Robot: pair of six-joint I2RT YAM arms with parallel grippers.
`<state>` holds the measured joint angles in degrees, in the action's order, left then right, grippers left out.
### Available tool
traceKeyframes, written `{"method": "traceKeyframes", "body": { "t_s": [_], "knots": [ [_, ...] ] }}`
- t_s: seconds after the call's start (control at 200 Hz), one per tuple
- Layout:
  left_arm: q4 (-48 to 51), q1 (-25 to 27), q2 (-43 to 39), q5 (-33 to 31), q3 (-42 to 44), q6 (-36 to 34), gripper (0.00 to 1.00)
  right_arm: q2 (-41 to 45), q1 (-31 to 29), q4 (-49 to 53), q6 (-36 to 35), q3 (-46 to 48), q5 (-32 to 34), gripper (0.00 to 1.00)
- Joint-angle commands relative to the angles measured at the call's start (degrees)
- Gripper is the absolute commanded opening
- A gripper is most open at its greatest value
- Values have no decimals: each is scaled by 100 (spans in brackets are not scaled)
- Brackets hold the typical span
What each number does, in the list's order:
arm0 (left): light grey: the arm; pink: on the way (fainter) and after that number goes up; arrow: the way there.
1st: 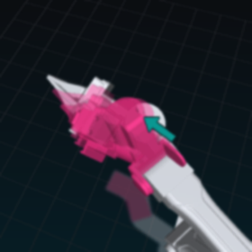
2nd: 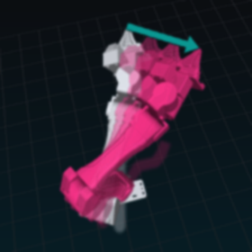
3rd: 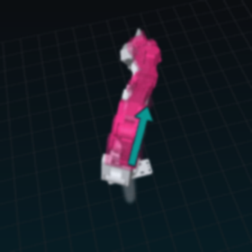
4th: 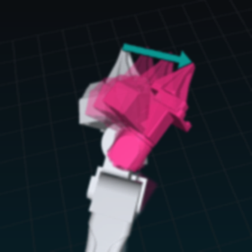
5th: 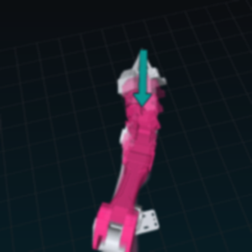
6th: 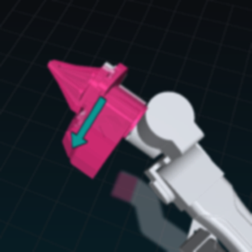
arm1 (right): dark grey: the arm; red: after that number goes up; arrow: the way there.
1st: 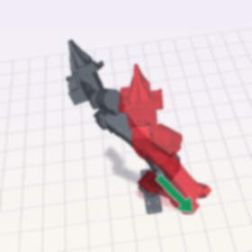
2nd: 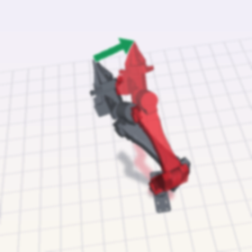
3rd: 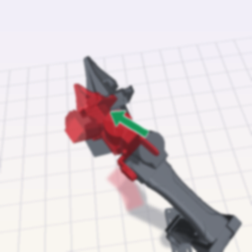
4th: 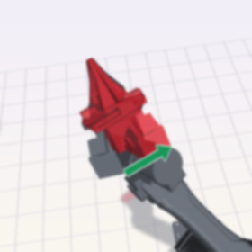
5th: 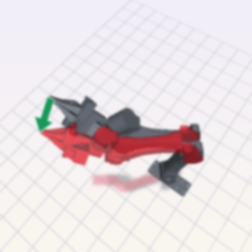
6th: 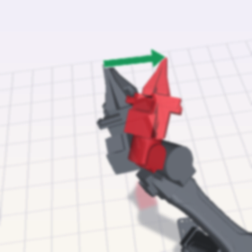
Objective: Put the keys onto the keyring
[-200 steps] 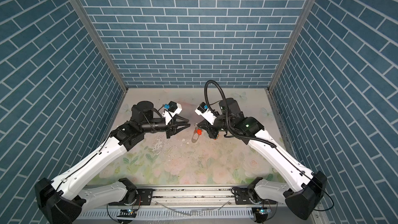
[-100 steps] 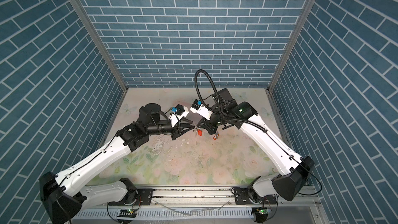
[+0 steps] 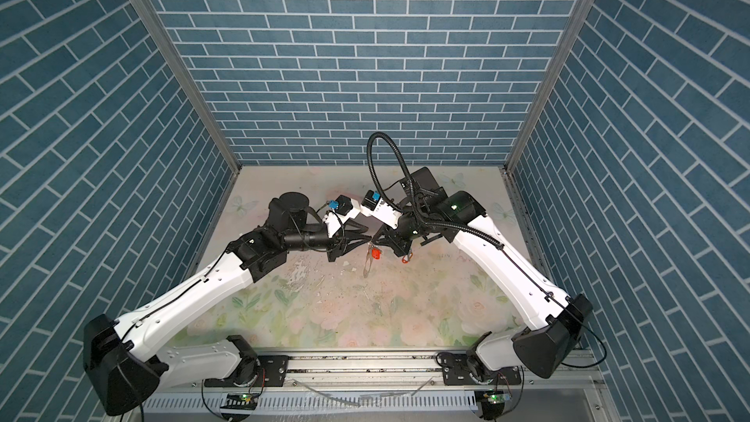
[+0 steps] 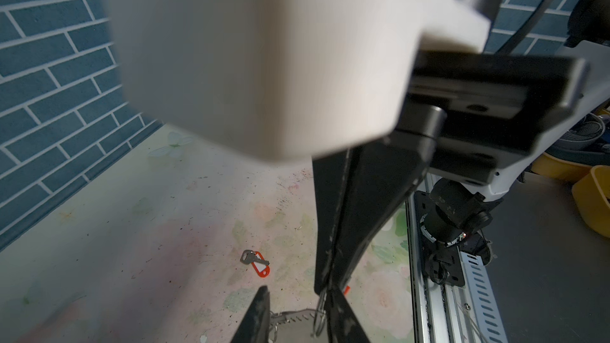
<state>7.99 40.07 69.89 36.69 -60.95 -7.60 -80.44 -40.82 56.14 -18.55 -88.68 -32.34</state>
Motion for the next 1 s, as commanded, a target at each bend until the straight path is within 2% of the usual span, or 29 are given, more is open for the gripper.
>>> {"method": "traceKeyframes", "body": {
  "t_s": [0.0,0.17,0.305,0.395,0.59,0.705,0.82,0.995],
  "knots": [
    [37,27,29,195,-145,-93,29,90,-10,-6,-421,-155,-220,0],
    [49,27,50,288,-172,-111,25,150,-6,-59,-430,-123,-313,0],
    [55,27,99,415,-198,-124,8,186,-12,-129,-428,-88,-333,0],
    [23,27,99,493,-181,-111,0,217,-6,-184,-405,-60,-343,0],
    [-362,27,-40,504,92,88,0,414,29,-559,-162,189,-162,0],
    [-1220,27,-302,303,619,512,0,665,106,-998,163,559,-60,0],
    [-2055,31,-511,89,1093,900,0,991,143,-1606,585,1071,-25,6],
    [-2913,28,-524,89,1381,1278,0,1324,141,-2415,1270,1761,-84,6]
  ]
}}
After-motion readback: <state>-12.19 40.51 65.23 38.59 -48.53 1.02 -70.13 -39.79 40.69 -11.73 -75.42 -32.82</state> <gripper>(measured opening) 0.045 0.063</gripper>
